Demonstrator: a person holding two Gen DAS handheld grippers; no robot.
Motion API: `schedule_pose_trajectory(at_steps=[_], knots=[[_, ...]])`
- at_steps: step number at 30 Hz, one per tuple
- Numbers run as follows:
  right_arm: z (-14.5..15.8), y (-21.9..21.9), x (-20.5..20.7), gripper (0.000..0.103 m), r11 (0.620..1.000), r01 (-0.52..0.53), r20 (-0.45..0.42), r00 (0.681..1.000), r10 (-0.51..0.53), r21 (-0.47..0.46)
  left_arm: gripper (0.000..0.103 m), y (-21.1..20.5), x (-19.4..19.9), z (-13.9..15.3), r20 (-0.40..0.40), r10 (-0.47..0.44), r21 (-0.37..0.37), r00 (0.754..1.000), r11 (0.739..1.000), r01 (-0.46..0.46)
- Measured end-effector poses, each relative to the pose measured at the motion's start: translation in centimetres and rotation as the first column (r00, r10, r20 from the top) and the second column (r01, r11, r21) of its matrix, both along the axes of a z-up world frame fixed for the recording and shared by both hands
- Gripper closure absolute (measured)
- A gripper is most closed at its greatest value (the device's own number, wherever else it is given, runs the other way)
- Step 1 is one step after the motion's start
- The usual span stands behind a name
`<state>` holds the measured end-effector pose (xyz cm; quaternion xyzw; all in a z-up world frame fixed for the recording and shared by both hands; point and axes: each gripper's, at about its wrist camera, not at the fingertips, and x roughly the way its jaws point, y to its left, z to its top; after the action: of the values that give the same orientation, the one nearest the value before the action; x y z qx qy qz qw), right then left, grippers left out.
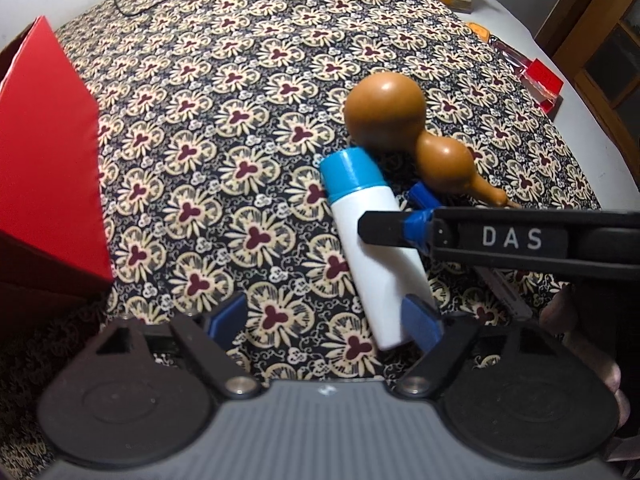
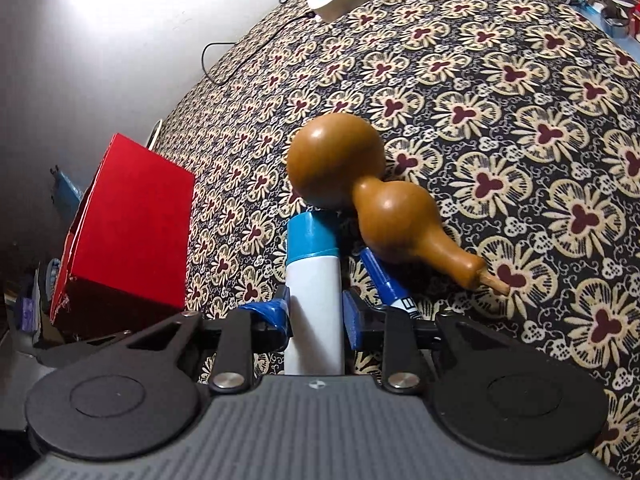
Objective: Organize rigid objects
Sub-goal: 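Close the right gripper around the white blue-capped bottle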
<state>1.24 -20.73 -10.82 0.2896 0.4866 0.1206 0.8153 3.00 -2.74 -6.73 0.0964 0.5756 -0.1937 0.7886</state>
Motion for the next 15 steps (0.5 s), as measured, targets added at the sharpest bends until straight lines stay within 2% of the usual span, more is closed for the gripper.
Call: schedule_pose_trajectory(at_steps=[5, 9, 15], knots=[[0.0, 1.1, 0.2, 0.092, 0.999, -0.038, 0.021, 0.999, 0.038, -0.013, 0.022, 0.1, 0.2, 0.0, -0.001, -0.002, -0.036, 1.0, 0.999, 0.002], [-0.3, -0.1, 0.2, 0.092, 0.999, -0.015, -0.005, 1.0, 0.015, 0.052, 0.012, 0.0, 0.4, -0.6, -0.021, 0.008, -0.043, 1.0, 0.999, -0.009], [-0.4, -1.2, -0.1, 0.094, 0.996, -0.014, -0.024, 1.0, 0.016, 0.088, 0.01, -0.6, 0.7, -0.9, -0.03, -0.004, -0.045, 1.0, 0.999, 0.003]])
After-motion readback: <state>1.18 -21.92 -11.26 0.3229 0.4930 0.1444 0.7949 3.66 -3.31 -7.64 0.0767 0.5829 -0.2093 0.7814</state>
